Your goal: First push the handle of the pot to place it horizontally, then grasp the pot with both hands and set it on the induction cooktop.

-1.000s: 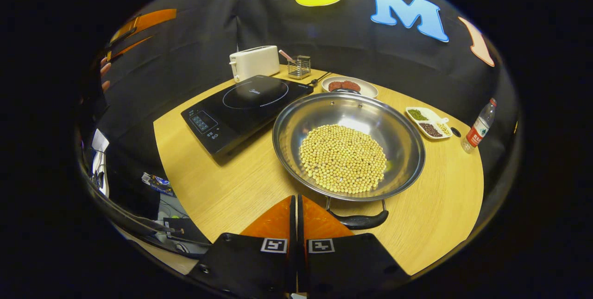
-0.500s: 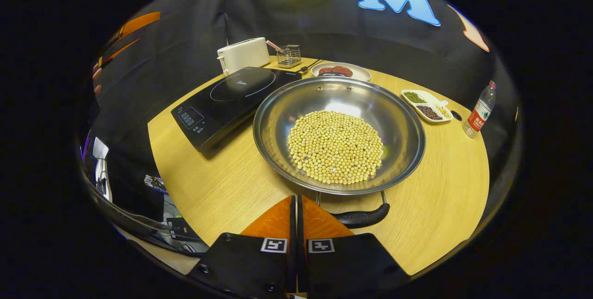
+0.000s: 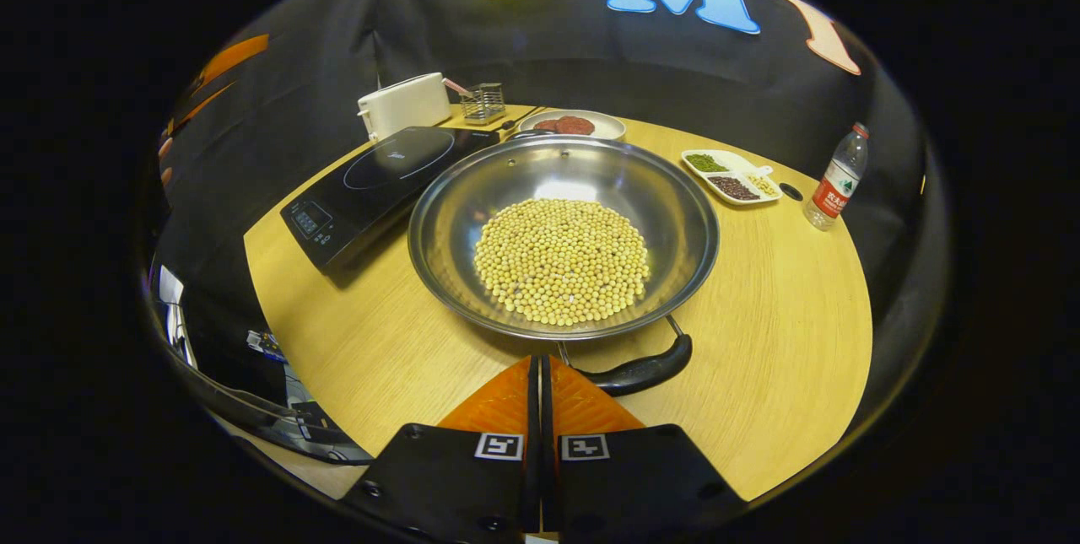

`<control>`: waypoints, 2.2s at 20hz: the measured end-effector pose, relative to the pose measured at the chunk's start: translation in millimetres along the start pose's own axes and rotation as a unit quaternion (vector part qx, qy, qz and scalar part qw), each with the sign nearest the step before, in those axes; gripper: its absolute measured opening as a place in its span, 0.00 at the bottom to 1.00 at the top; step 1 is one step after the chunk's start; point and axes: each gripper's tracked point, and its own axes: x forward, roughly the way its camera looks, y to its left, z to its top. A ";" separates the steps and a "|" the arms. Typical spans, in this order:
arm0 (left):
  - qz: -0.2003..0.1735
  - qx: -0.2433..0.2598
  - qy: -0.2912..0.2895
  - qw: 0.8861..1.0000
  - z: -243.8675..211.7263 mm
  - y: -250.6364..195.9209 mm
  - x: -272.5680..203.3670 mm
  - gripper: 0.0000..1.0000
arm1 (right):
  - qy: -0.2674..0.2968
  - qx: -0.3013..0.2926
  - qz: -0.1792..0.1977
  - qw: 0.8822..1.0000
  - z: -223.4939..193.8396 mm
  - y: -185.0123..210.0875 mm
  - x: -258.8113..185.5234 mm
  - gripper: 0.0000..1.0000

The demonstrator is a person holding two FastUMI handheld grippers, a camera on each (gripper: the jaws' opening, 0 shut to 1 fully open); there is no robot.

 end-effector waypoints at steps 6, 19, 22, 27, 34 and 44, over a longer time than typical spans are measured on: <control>-0.003 0.001 0.001 1.000 -1.5 -10.3 3.4 0.81 | -0.002 0.024 -0.032 0.999 1.3 -41.7 -1.2 0.02; -0.004 0.006 0.026 1.000 -20.5 -32.8 13.3 0.81 | -0.010 0.053 -0.075 0.996 19.6 -110.9 9.5 0.02; -0.005 0.005 0.032 0.999 -25.0 -37.1 14.3 0.81 | -0.015 0.063 -0.083 0.994 25.9 -122.2 13.9 0.02; -0.017 -0.002 0.050 0.999 -41.3 -46.6 16.9 0.81 | -0.028 0.077 -0.095 0.992 36.4 -135.0 23.4 0.02; -0.050 0.004 0.079 0.996 -68.3 -64.5 28.7 0.84 | -0.068 0.097 -0.120 0.986 51.4 -148.2 14.0 0.03; -0.105 -0.002 0.118 0.987 -111.7 -96.8 82.4 0.81 | -0.188 0.126 -0.151 0.962 99.7 -149.7 -22.0 0.98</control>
